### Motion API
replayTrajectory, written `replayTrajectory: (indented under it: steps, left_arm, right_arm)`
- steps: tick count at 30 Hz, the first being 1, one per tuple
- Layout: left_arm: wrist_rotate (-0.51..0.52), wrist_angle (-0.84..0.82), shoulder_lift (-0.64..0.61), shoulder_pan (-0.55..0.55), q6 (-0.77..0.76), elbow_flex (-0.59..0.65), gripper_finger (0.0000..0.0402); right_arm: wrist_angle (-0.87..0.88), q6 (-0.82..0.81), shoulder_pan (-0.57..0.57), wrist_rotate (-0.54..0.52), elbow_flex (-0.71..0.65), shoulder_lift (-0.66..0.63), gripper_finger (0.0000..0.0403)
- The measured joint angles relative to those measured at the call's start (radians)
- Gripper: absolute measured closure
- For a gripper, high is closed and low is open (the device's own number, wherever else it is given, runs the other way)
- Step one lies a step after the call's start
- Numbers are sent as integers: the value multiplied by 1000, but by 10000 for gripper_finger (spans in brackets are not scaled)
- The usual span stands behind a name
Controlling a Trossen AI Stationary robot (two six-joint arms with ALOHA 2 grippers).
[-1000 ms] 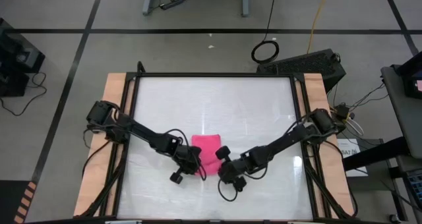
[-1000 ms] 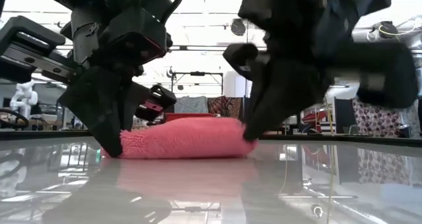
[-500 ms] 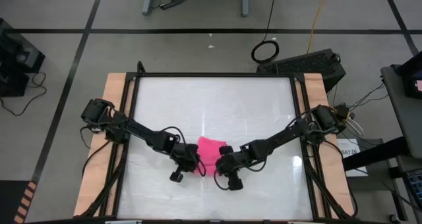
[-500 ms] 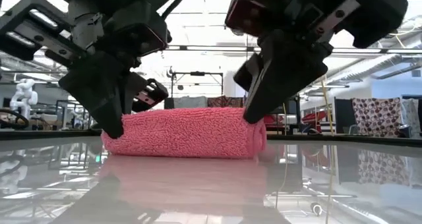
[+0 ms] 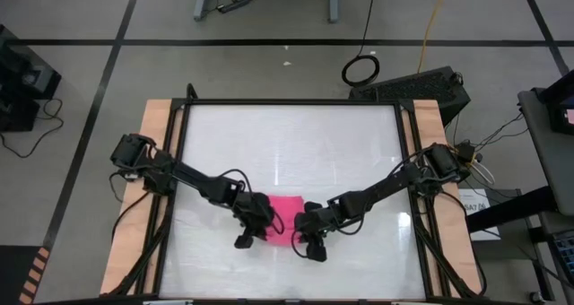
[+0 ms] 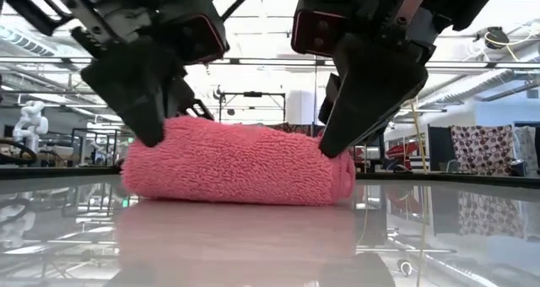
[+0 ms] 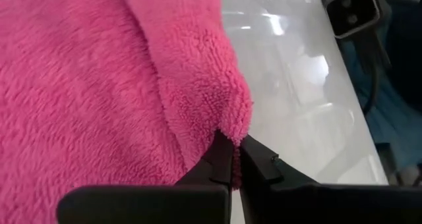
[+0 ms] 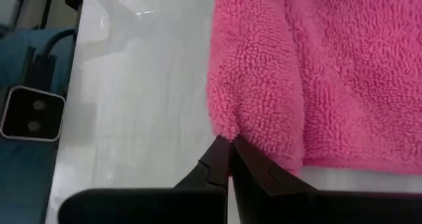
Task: Roll towel
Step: Roll the pink towel
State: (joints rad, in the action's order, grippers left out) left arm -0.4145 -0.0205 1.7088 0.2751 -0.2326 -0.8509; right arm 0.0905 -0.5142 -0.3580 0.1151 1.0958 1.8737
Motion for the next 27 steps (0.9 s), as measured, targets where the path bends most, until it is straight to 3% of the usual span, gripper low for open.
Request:
replayTrajectory:
  steps: [10, 18, 23, 27]
  left_arm:
    - [30, -56, 33, -31, -97, -3, 391]
    - [23, -17, 89, -35, -103, -6, 391]
    - [-3, -5, 96, -47, -103, -5, 391]
    - [-10, -7, 96, -55, -103, -5, 391]
  right_arm:
    - [2, -75, 1, 29, 0, 0, 402]
    - [13, -39, -11, 40, 0, 1, 395]
    - [17, 59, -32, 47, 0, 1, 368]
    - [18, 146, -62, 23, 0, -9, 318]
